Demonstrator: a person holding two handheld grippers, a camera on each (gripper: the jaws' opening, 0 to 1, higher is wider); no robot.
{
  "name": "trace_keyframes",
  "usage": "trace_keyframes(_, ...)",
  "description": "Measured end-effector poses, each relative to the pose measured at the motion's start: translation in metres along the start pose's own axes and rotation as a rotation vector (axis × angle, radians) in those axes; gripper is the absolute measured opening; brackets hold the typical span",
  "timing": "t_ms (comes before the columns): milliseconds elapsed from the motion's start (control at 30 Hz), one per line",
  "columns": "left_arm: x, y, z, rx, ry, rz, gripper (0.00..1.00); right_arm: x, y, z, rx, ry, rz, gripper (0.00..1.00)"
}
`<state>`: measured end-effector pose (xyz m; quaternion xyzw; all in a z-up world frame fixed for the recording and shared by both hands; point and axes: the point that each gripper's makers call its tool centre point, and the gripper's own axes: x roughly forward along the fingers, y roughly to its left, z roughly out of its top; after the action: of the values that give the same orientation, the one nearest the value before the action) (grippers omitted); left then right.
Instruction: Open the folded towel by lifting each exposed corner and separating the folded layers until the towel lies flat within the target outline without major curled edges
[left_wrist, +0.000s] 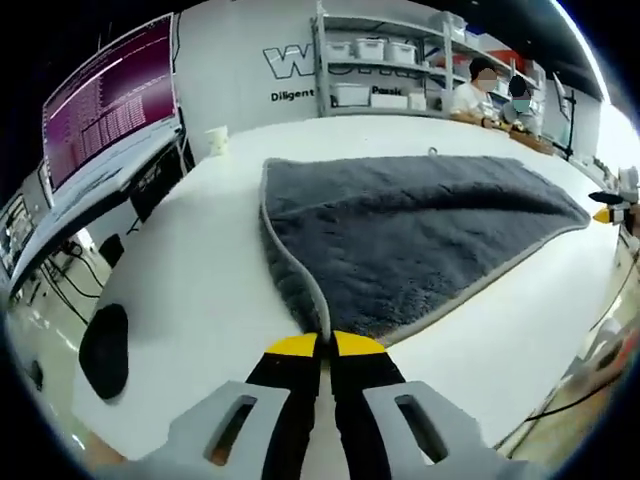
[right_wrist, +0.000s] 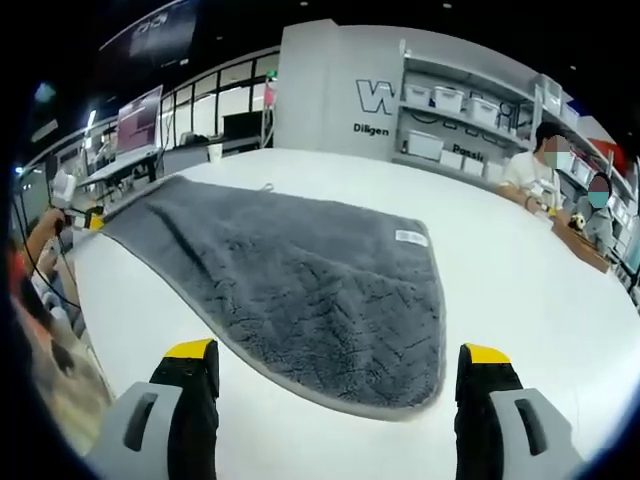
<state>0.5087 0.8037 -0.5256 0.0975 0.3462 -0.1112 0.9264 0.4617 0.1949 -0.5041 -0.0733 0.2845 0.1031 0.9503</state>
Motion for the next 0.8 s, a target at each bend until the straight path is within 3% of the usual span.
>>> trace_keyframes(800,-0.01,0.02,-0.015,0.049,0.119,0.048,0.02,-0.004,0.003,-0.005,-0.016,0.021,0.005,0.99)
